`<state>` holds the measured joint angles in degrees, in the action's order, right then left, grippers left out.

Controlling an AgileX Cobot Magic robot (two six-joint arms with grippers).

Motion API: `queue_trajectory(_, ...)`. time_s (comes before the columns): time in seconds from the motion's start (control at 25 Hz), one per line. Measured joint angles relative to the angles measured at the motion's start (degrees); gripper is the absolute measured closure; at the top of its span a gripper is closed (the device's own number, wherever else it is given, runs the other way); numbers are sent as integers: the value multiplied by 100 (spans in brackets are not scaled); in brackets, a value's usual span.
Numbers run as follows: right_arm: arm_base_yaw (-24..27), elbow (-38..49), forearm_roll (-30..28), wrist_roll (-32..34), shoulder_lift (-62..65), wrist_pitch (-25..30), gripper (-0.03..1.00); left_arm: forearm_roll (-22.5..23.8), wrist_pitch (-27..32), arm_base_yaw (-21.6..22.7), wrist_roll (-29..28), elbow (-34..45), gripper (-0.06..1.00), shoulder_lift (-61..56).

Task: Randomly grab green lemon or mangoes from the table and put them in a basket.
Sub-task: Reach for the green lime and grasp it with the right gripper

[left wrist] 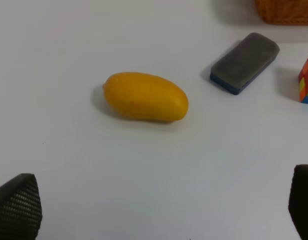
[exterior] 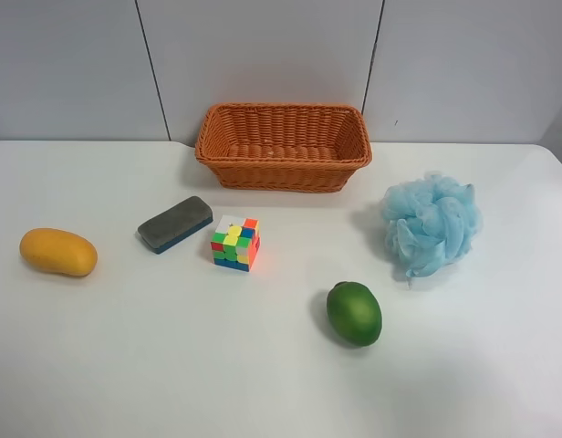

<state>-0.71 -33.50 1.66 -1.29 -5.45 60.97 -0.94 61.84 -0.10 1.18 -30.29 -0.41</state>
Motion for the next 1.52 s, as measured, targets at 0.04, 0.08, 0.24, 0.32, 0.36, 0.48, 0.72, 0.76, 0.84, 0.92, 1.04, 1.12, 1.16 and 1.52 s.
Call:
queue_trajectory(0.04, 0, -123, 0, -108, -285, 0, -2, 0, 0, 0, 0, 0, -5, 0)
queue_trajectory(0.08, 0, -123, 0, -108, -285, 0, -2, 0, 0, 0, 0, 0, -5, 0)
queue_trajectory(0.24, -10, -668, 135, -589, -1595, -21, -2, 0, 0, 0, 0, 0, -5, 0)
queue_trajectory(0.32, -394, -985, 394, -762, -2630, -198, -2, 0, 0, 0, 0, 0, -5, 0)
queue_trajectory(0.36, -594, -1085, 429, -788, -2910, -249, -2, 0, 0, 0, 0, 0, -5, 0)
queue_trajectory(0.48, -1277, -1348, 357, -831, -3889, -310, -2, 0, 0, 0, 0, 0, -5, 0)
queue_trajectory(0.72, -2571, -1696, 280, -563, -5779, -382, -2, 0, 0, 0, 0, 0, -5, 0)
queue_trajectory(0.76, -2731, -1748, 280, -507, -6069, -399, -2, 0, 0, 0, 0, 0, -5, 0)
queue_trajectory(0.84, -3080, -1882, 280, -439, -6572, -449, -2, 0, 0, 0, 0, 0, -5, 0)
queue_trajectory(0.92, -3339, -1991, 280, -367, -7029, -486, -2, 0, 0, 0, 0, 0, -5, 0)
queue_trajectory(1.04, -3629, -2049, 280, -152, -7648, -682, -2, 0, 0, 0, 0, 0, -5, 0)
queue_trajectory(1.12, -3777, -2067, 280, 1, -7977, -849, -2, 0, 0, 0, 0, 0, -5, 0)
queue_trajectory(1.16, -3828, -2067, 284, 70, -8140, -940, -2, 0, 0, 0, 0, 0, -5, 0)
queue_trajectory(1.52, -3942, -2067, 82, 531, -9234, -1518, -2, 0, 0, 0, 0, 0, -5, 0)
